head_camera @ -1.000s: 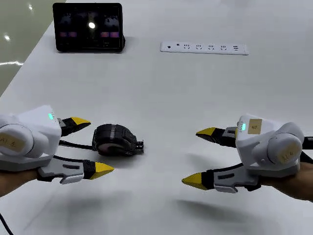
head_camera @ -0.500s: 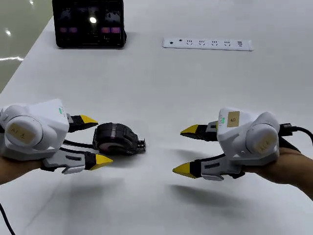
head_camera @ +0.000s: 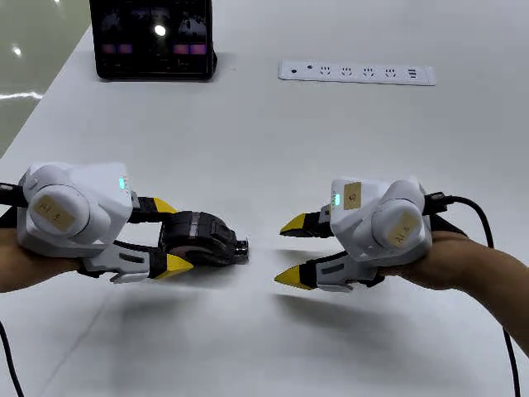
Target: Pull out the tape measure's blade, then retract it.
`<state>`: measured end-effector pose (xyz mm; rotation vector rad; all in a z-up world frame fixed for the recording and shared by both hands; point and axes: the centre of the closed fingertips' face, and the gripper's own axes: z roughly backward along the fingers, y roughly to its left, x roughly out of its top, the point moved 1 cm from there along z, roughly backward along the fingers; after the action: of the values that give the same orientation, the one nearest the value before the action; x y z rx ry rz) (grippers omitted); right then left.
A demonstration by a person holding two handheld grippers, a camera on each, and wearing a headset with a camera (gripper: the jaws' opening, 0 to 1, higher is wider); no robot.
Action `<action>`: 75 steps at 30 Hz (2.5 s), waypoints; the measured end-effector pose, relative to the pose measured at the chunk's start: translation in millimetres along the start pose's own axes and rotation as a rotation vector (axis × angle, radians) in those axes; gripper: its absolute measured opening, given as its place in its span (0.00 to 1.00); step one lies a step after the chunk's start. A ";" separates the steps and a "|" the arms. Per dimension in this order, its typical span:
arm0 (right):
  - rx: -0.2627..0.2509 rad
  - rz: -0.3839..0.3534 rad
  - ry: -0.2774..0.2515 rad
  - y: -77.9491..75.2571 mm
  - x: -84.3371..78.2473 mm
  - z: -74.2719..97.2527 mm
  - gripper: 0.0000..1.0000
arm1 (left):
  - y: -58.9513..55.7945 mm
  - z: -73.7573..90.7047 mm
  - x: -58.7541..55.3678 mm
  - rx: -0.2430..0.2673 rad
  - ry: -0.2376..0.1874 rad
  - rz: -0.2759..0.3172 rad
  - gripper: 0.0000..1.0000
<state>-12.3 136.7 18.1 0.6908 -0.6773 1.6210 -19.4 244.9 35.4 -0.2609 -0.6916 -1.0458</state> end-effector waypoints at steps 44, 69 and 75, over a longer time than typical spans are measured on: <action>0.094 0.099 0.039 -9.2 14.3 -45.9 0.10 | 3.9 -5.8 -5.1 -0.137 0.047 -0.126 0.25; 0.098 0.099 0.050 -6.9 7.1 -39.7 0.09 | 1.6 -7.6 -3.6 -0.151 0.046 -0.123 0.25; 0.097 0.103 0.055 -6.8 3.9 -36.2 0.10 | 1.7 -7.6 -3.8 -0.153 0.049 -0.124 0.25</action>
<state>-8.7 167.4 -2.3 0.6884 -0.6063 1.7702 -16.1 244.5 27.3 -0.3267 -0.5904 -1.2219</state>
